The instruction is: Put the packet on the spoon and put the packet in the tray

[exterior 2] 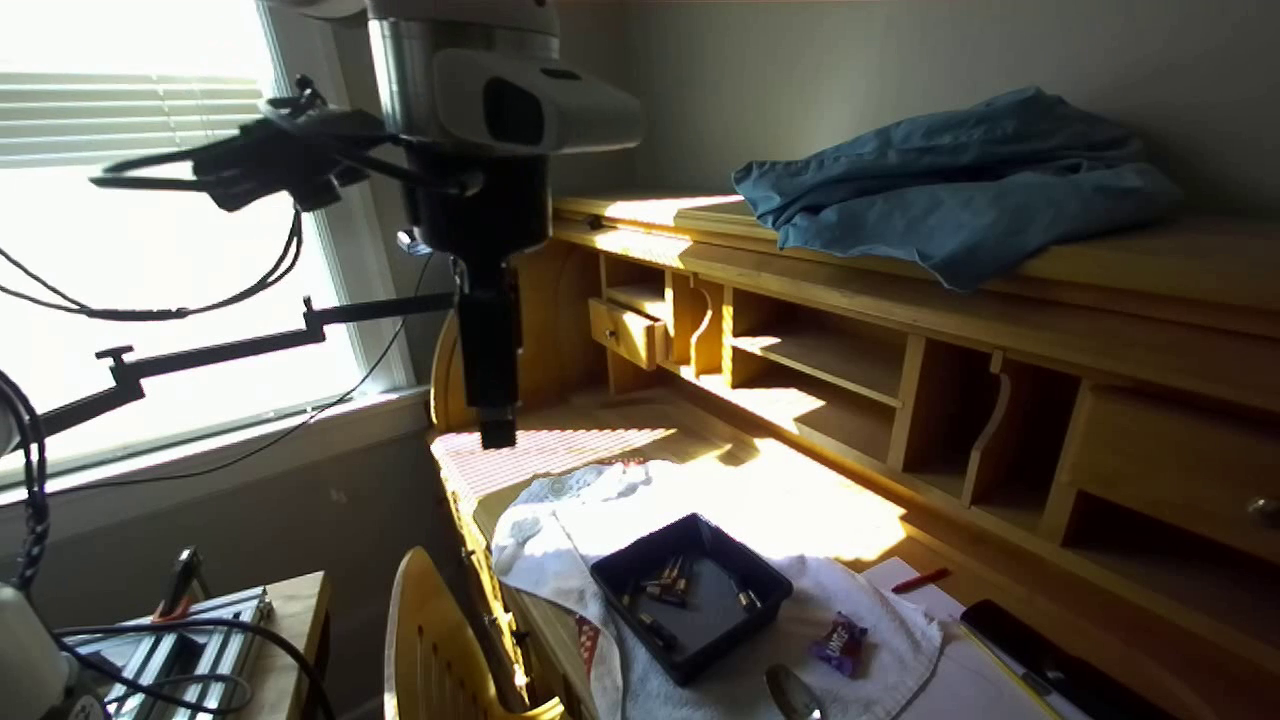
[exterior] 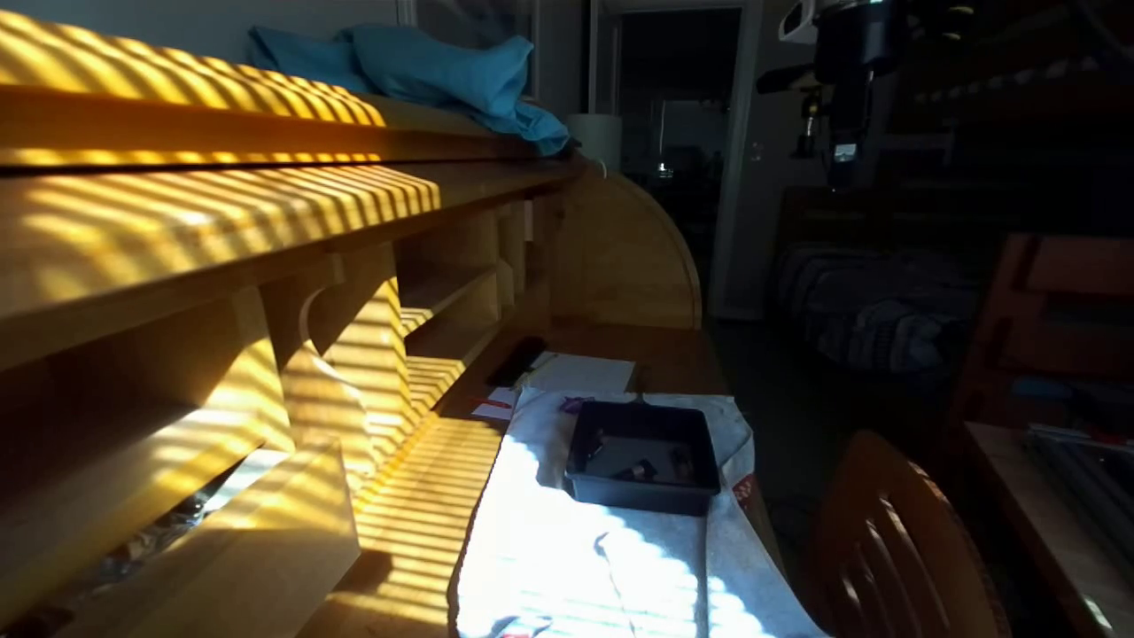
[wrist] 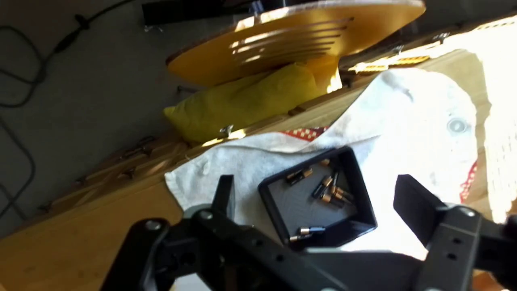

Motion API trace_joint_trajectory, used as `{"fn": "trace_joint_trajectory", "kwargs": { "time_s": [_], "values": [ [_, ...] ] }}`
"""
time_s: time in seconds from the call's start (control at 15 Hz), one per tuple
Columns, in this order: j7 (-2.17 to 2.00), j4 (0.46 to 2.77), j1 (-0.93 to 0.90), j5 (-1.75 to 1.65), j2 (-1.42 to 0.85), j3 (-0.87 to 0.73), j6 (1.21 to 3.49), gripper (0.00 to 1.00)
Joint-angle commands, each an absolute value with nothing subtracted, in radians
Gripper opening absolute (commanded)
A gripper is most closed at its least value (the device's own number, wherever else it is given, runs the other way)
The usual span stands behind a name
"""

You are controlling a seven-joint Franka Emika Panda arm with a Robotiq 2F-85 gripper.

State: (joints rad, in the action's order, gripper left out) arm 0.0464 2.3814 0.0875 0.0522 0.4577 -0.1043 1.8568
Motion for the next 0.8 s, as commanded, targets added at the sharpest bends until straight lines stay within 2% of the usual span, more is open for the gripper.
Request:
{"fn": "trace_joint_trajectory", "kwargs": {
  "time_s": [0.0,0.53,0.73],
  "values": [
    [0.049,2.371,0.104,-0.009,0.382,-0.098,2.02,1.0],
    [0.041,2.373,0.098,0.006,0.359,-0.103,2.052,1.0],
    [0.13,2.309,0.096,0.05,0.271,-0.15,2.066,1.0]
  ]
}}
